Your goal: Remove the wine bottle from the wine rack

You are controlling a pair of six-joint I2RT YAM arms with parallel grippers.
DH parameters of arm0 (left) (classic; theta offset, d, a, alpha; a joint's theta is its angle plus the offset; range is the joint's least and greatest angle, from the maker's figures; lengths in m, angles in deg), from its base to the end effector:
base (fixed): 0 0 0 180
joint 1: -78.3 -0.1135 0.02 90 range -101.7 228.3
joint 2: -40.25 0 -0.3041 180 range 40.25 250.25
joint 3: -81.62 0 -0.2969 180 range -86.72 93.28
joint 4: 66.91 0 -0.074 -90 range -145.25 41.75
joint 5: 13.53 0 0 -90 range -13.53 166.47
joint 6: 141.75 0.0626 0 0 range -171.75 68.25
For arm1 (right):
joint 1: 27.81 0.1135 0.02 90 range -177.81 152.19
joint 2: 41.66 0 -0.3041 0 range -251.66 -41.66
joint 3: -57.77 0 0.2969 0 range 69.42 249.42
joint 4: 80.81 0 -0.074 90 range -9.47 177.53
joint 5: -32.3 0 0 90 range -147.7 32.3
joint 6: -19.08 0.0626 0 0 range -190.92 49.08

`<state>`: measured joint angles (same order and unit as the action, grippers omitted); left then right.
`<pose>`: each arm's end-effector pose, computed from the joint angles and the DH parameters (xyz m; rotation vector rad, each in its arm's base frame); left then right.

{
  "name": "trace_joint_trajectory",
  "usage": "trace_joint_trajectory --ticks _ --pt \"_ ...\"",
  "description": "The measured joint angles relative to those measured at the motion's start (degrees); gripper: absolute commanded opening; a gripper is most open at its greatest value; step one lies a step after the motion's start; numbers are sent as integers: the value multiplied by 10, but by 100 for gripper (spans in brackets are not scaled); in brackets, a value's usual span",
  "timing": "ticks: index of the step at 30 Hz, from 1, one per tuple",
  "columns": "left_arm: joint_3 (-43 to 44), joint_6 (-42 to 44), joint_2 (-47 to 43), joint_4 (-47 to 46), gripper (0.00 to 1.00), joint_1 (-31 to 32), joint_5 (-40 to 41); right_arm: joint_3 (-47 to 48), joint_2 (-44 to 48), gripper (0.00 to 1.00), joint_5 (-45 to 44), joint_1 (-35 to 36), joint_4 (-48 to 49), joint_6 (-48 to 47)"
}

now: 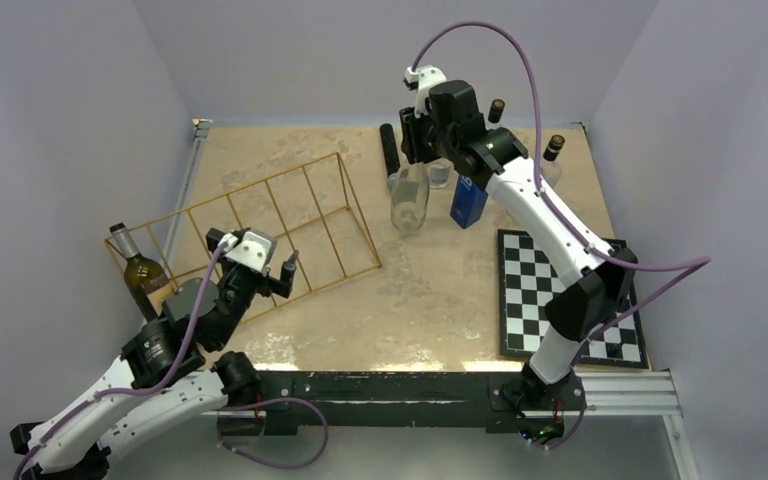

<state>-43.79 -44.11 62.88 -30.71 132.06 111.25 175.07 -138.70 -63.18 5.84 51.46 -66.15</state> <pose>0.0975 -0.0727 0.3784 0.4084 1.5810 -0.1185 0.3835 0.2481 0.4552 -0.4562 2.0119 0.3188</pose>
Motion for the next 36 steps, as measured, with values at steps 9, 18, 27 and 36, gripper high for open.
trace_joint_trajectory --ticks 9,18,27,36 --pt "0 0 6 4 99 0 0 49 -69 9 -15 -7 -5 -2" --pt "0 0 12 4 99 0 0 50 -89 30 -26 -12 -10 0" --pt "0 0 18 10 99 0 3 37 -89 46 -27 -15 1 5" --pt "0 0 17 10 99 0 5 50 -64 67 -28 -15 37 17"
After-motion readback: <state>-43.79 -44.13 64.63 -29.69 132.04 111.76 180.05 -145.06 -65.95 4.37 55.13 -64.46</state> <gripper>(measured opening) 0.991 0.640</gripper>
